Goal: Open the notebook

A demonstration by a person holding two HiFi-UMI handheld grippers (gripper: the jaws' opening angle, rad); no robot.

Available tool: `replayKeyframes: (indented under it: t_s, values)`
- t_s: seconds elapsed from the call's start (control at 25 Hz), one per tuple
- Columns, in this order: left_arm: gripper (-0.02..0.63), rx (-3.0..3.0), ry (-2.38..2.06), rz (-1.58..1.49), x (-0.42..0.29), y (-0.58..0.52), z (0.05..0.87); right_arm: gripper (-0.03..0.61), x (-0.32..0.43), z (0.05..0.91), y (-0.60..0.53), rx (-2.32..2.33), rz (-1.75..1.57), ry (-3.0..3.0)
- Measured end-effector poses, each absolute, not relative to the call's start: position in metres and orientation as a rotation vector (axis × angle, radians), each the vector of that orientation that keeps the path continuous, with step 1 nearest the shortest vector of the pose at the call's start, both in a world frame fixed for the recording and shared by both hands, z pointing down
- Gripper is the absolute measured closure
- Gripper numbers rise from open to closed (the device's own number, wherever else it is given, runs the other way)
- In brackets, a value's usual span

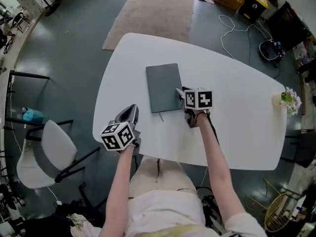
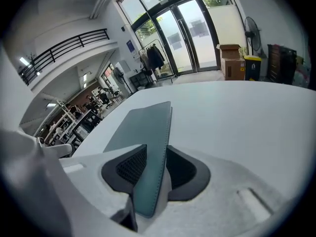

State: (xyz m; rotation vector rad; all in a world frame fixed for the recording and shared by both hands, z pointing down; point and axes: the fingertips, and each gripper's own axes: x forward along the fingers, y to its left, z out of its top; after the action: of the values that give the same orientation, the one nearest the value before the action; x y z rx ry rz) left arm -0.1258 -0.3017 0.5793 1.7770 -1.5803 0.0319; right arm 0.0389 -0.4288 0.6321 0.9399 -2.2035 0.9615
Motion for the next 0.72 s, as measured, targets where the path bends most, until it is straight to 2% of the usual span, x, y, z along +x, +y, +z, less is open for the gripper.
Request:
replayKeyframes:
  t_s: [0.44,0.72]
  values:
    - [0.614,1.764,-1.575,0.020,-0.1251,-0.3025,0.5834,0.468,0.0383,0.6386,-0.4296,0.827,1.116,-2.180]
    - [0.614,1.754,-1.584,0.006,-0.1234,-0.2993,0.5823,0.503,0.0405,0.6373,-0.4328,0.834,1.139,-2.156]
